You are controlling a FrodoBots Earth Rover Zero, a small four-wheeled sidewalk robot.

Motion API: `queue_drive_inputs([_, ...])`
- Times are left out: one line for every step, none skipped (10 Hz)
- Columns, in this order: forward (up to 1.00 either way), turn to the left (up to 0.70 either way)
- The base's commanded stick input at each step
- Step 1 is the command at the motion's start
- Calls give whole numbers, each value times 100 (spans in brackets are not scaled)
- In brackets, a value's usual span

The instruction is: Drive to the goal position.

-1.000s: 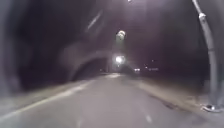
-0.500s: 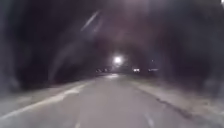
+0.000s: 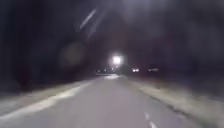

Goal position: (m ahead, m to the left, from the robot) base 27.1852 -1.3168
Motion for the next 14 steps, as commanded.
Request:
queue_drive_inputs([100,0])
queue_drive_inputs([100,0])
queue_drive_inputs([100,0])
queue_drive_inputs([100,0])
queue_drive_inputs([100,0])
queue_drive_inputs([100,0])
queue_drive_inputs([100,0])
queue_drive_inputs([100,0])
queue_drive_inputs([100,0])
queue_drive_inputs([100,0])
queue_drive_inputs([100,0])
queue_drive_inputs([100,0])
queue_drive_inputs([100,0])
queue_drive_inputs([100,0])
